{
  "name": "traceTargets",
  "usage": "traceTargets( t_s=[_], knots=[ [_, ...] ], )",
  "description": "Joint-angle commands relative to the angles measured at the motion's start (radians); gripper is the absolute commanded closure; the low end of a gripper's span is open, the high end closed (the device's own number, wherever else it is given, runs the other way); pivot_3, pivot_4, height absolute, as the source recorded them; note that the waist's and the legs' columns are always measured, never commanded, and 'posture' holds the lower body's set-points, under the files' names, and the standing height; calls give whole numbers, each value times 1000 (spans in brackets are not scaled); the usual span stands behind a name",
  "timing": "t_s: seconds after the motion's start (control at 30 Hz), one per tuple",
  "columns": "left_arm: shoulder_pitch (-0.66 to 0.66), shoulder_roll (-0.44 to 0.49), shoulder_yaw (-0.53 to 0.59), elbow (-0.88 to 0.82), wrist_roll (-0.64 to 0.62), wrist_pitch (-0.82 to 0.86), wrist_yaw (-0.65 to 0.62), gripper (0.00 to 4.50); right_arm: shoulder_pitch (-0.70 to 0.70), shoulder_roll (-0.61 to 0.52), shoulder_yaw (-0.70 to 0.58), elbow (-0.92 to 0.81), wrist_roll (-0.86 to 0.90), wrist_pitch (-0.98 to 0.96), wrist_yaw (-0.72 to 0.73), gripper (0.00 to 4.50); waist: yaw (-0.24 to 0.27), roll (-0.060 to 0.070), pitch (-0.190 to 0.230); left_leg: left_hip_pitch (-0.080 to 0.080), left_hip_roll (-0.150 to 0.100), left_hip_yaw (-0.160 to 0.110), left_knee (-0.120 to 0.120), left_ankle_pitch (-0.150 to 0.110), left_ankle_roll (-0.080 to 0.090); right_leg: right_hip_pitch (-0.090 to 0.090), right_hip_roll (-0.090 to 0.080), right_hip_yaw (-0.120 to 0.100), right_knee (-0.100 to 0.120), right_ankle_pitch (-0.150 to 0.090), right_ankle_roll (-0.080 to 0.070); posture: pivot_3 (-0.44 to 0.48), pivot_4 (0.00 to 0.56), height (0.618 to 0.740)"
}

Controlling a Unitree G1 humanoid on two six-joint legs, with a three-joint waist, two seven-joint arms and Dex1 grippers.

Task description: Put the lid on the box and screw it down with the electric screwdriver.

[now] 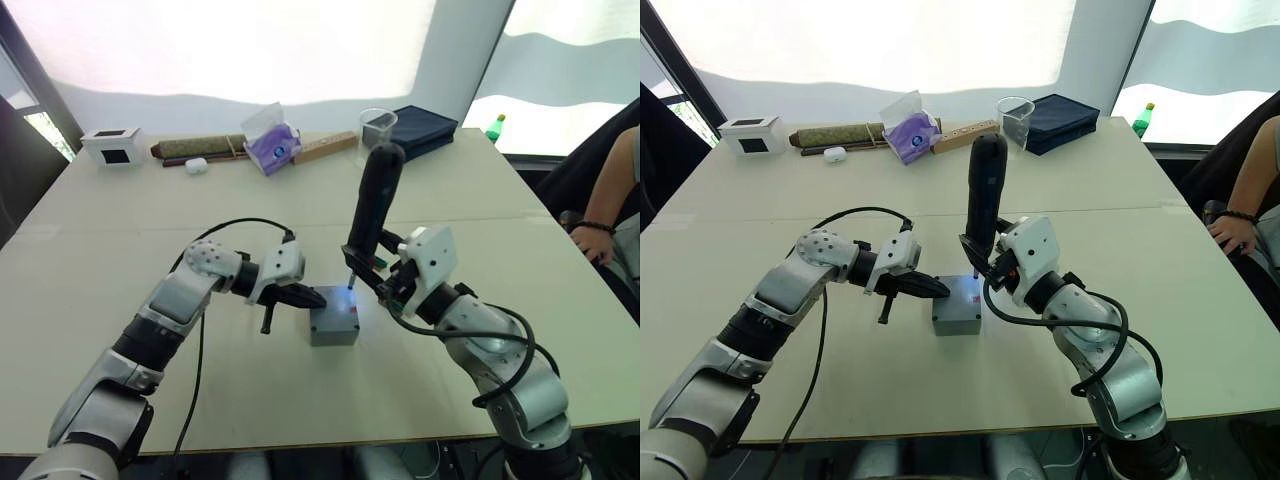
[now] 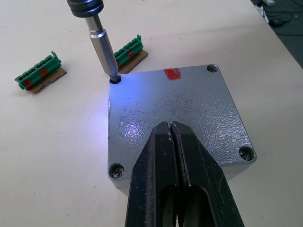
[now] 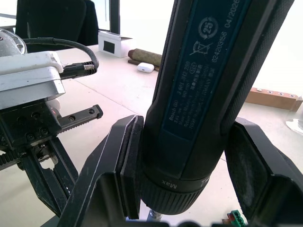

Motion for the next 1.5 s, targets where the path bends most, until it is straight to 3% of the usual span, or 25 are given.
traceTargets(
  t_s=[0.03,0.4,0.53,0.67,0.83,0.9,0.97,1.03,1.23,1.5],
  knots=[
    [27,7,-30,10,38,22,-2,4500,62,-25,44,97,-22,84,9,2342,0,0,0,0,0,0,0,0,0,0,0,0,0,-1,-2,0,150,740],
    [33,-4,-28,-2,30,36,6,4500,31,-55,22,71,-14,75,28,2342,1,-2,-1,0,0,0,-1,0,0,0,0,0,-1,-2,-4,0,150,740],
    [30,-10,-6,-1,4,55,3,4500,-152,-121,-158,-54,134,169,73,2342,3,2,5,-1,0,1,-1,0,0,-1,-1,1,-1,-2,-4,0,150,740],
    [-6,-44,89,-21,-120,192,13,4500,-379,-170,-415,-59,393,384,29,2342,11,9,21,-8,0,1,1,0,0,-7,-1,1,-1,-1,-2,0,150,740],
    [-72,-76,222,-66,-271,355,56,4500,-642,-332,-712,146,620,961,1,2342,28,12,26,-32,0,0,3,6,-10,-32,-1,0,3,1,2,0,150,740],
    [-82,-62,227,-96,-285,371,50,4500,-610,-463,-713,273,739,1008,-24,2342,32,12,26,-36,1,0,1,6,-10,-37,-1,-1,2,1,1,0,150,740],
    [-83,-36,225,-141,-307,396,26,4500,-482,-644,-668,401,888,1013,-55,2342,37,12,26,-36,1,2,2,6,-10,-38,-2,-1,0,1,0,0,150,740],
    [-80,-15,218,-172,-323,416,8,4500,-411,-744,-641,473,981,1013,-93,2342,42,12,26,-36,0,5,1,5,-9,-38,-3,1,-2,0,-1,0,150,740],
    [-42,22,147,-255,-281,357,-20,4500,-305,-786,-571,659,1034,1013,-161,2342,21,16,28,-36,1,7,1,4,-7,-39,-1,5,-6,0,-1,0,150,740],
    [13,25,120,-282,-254,288,-6,4500,-365,-736,-440,800,919,1011,-125,2342,23,17,30,-36,1,7,3,4,-7,-38,-1,6,0,2,3,0,150,740]
  ],
)
